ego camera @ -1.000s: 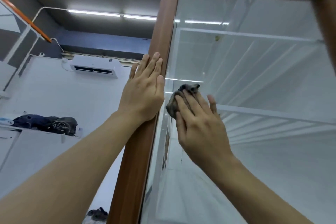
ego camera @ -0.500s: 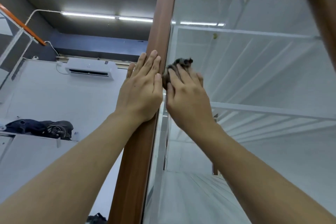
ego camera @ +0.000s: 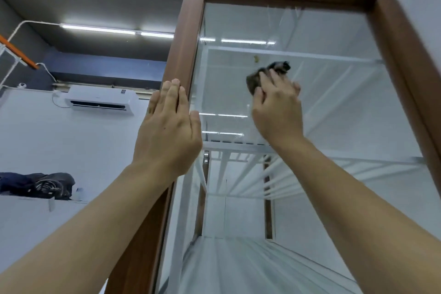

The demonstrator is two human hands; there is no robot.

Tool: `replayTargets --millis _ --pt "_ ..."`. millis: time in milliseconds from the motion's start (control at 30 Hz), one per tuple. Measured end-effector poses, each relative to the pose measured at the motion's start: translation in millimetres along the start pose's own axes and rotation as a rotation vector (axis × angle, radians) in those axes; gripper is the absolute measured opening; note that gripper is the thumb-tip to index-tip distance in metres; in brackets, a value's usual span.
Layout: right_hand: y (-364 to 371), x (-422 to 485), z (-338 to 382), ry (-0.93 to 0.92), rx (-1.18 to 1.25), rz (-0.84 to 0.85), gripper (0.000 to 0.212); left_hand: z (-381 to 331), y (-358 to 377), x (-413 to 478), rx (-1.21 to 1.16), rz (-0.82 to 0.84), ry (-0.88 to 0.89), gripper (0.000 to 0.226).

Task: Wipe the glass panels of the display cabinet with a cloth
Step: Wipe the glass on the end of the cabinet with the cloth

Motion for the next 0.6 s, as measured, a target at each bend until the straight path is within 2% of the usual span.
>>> replayTargets --millis 100,167,267,400,500,600 --pt "17.7 -39.7 34.5 -0.249 -0.007 0.080 0.046 -10.8 -2.9 3.0 -0.018 -0.106 0.010 0.067" --pt "10.5 -93.5 21.6 -0.335 -0.014 0.099 0.046 -21.7 -1.9 6.1 -0.059 -0.151 0.066 0.062" --pt "-12.8 -115.3 -28.4 -0.209 -0.014 0.057 0.046 -40.4 9.5 8.0 -0.197 -0.061 0.147 0.060" --pt "-18.9 -28.8 -40.9 0.000 -0.009 -0.035 0.049 -43.5 31.2 7.8 -0.200 0.025 0.199 0.062" --pt "-9.4 -25.0 -18.5 -0.122 0.001 0.005 0.047 -38.3 34.6 9.3 -0.147 0.000 0.153 0.063" --pt "-14.0 -92.4 -30.1 -0.288 -0.010 0.082 0.048 -38.9 35.0 8.2 -0.099 0.013 0.135 0.064"
Point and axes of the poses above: each hand's wrist, its own x-axis towards the middle knuckle, its own y-axis out of the palm, z = x × y, the point moved 2 cm from there along x, towards the middle knuckle, and after that the axes turned 8 degrees about z, right-handed, at the moved point
